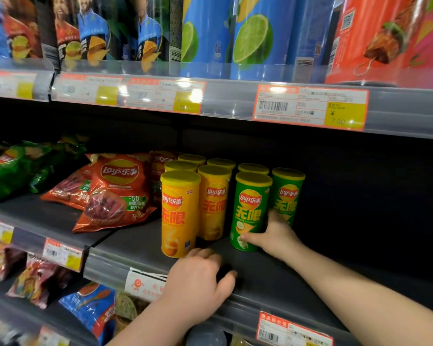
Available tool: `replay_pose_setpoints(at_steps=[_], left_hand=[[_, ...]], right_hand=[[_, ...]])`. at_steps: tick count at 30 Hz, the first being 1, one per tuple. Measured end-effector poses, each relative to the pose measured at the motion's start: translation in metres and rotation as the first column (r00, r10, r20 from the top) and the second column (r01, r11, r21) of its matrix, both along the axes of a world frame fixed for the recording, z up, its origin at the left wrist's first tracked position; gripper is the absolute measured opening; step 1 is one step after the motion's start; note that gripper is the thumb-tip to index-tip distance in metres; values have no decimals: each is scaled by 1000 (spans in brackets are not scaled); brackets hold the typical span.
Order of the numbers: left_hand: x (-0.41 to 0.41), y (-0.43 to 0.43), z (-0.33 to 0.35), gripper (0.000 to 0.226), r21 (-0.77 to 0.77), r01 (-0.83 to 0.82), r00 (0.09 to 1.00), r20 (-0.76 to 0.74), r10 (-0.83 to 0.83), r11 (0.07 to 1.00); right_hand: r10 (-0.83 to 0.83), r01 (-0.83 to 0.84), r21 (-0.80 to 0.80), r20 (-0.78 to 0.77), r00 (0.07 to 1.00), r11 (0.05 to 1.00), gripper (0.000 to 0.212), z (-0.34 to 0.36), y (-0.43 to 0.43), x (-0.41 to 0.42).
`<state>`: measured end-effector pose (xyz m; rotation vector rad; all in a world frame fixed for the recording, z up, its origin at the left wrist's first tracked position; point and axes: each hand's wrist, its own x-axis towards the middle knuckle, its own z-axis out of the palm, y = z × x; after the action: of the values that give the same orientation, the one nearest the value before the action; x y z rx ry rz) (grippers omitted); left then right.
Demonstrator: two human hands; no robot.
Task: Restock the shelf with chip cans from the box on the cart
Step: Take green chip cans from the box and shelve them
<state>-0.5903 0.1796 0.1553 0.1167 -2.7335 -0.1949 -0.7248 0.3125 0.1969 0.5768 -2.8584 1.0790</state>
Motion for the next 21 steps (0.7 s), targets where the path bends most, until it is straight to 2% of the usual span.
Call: replay_pose_setpoints(at_steps=[11,13,16,18,21], left_hand=[[1,0,0,78,-14,41,997,-70,-42,999],[0,1,3,69,1,42,997,-71,-42,999],[-1,-1,-3,40,-4,44,993,-112,-44,999],[-4,-1,-8,34,-25,54,986,-158,-57,998],[-3,-1,-6,34,-23,66,990,-122,-68,998]], right_hand=[[-168,168,3,38,985,986,64,0,-22,-22],[-179,179,-1,40,983,984,59,0,-26,-25],[-203,202,18,29,979,979,53,1,-32,-28],[-226,226,19,26,974,974,54,1,-35,-28],[-252,252,2,30,967,968,56,1,-38,-29]])
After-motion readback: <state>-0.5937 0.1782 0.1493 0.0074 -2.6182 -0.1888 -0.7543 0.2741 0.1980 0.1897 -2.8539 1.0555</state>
